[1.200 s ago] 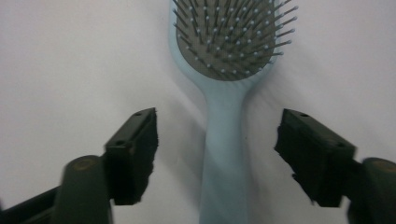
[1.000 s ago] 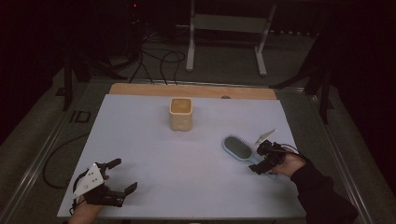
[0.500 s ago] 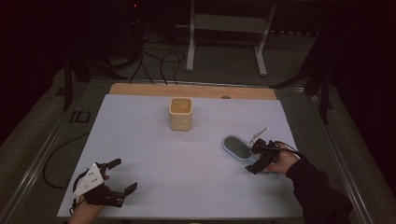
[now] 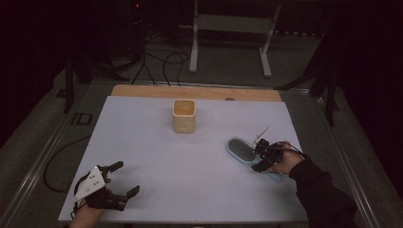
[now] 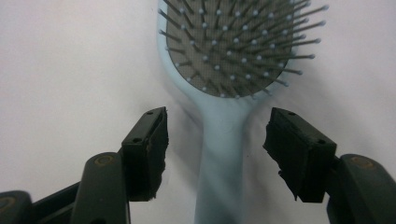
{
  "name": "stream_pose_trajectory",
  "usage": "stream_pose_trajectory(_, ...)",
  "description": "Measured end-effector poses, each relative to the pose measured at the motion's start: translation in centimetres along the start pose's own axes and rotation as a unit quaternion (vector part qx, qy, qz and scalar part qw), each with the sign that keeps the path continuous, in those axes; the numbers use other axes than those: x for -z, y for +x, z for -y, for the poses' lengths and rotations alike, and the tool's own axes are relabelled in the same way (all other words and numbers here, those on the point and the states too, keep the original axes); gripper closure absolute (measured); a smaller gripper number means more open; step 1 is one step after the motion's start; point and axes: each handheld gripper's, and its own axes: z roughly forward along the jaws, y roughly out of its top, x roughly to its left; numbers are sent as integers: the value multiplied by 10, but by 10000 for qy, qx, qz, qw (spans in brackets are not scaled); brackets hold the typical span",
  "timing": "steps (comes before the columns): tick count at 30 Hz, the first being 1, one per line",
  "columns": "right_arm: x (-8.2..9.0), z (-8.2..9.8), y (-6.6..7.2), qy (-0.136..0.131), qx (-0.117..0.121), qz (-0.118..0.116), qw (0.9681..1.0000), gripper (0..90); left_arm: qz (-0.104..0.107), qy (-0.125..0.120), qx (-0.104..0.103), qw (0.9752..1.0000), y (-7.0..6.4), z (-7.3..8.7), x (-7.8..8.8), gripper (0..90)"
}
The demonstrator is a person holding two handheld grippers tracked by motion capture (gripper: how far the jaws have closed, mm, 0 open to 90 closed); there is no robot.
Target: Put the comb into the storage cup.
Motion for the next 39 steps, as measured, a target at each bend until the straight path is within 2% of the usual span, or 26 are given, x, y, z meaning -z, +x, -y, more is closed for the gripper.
stream_pose_trajectory(3,-1,-1,-2,37,-47,27,10000,436,2,0,3,10000,0,0,0,0)
stream_pose_trajectory(4,-3,-2,-3,94,-104,12,9999,487,3,0,3,10000,0,0,0,0)
stream_pose_trajectory(5,-3,-2,-3,94,-104,12,9999,487,0,7,0,10000,0,0,0,0)
stream_pose_trajectory(6,-4,-3,-2,138,-133,12,9998,523,-3,7,1,10000,0,0,0,0)
stream_pose_trajectory(12,-6,-6,-2,286,-192,102,9994,589,0,6,1,10000,0,0,0,0)
stream_pose_trajectory(13,-7,-7,-2,333,-130,99,9993,626,3,6,1,10000,0,0,0,0)
stream_pose_trajectory(17,-9,-8,-1,356,-23,108,9993,645,3,16,-6,10000,0,0,0,0)
stream_pose_trajectory(20,-9,-8,0,382,-108,110,9991,658,1,17,-9,10000,0,0,0,0)
stream_pose_trajectory(23,-9,-7,0,370,-91,79,9992,682,6,16,-10,10000,0,0,0,0)
stream_pose_trajectory(32,-9,-3,3,234,-282,160,9992,702,5,19,1,10000,0,0,-1,0)
stream_pose_trajectory(34,-9,-1,3,128,-352,157,9992,703,4,20,0,10000,0,0,-1,0)
stream_pose_trajectory(39,-4,1,8,-225,-345,233,9989,704,0,18,14,10000,1,1,-1,0)
